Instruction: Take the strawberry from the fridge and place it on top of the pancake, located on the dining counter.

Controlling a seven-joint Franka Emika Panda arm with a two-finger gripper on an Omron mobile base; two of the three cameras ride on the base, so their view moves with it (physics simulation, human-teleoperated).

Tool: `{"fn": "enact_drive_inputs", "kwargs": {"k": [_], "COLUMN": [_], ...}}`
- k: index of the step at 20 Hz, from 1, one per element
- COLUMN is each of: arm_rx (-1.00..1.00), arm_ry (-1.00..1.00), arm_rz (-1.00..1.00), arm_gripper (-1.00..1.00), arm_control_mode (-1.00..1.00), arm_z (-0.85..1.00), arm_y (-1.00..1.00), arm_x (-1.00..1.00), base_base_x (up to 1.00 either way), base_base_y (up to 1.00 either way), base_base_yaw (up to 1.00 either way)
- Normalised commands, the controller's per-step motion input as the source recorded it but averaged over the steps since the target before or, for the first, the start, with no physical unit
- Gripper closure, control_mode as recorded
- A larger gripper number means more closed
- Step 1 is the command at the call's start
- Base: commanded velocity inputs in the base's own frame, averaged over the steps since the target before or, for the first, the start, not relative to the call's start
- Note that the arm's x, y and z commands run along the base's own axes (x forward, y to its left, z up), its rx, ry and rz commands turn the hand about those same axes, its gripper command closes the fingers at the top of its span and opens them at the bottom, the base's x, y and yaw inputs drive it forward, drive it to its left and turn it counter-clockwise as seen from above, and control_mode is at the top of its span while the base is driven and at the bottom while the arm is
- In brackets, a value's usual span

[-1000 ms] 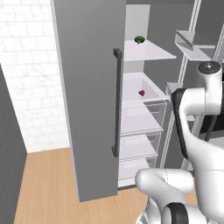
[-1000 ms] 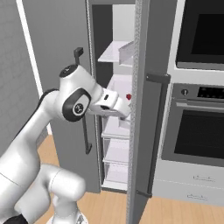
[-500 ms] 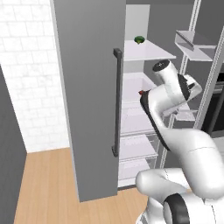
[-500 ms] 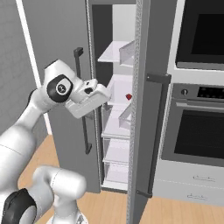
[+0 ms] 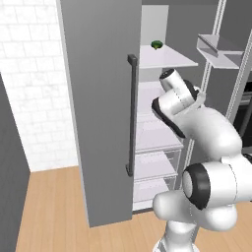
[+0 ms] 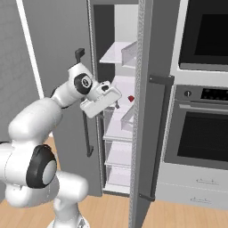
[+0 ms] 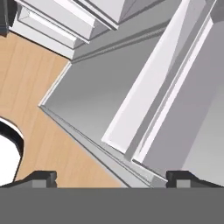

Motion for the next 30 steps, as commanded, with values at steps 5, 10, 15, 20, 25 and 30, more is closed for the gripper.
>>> {"fn": "enact_drive_inputs", "kwargs": {"k": [5,10,15,20,25,30], "arm_rx": [0.01,0.0,0.02,0.03,0.0,0.0], "arm_ry": [0.0,-0.02,0.0,-0.01,0.0,-0.04], "arm_rz": [0.0,0.0,0.0,0.0,0.0,0.0], "arm_gripper": [-1.0,-1.0,-1.0,-1.0,-1.0,-1.0], "arm_control_mode": [-1.0,-1.0,-1.0,-1.0,-1.0,-1.0], "arm_z": [-0.48,-0.39,-0.26,-0.21,-0.27,-0.21], "arm_y": [-0.41,-0.39,-0.24,-0.37,-0.8,-0.84], "arm_x": [0.17,0.42,0.66,0.42,0.05,0.0], "base_base_x": [0.0,0.0,0.0,0.0,0.0,0.0], "base_base_y": [0.0,0.0,0.0,0.0,0.0,0.0], "base_base_yaw": [0.0,0.0,0.0,0.0,0.0,0.0]}}
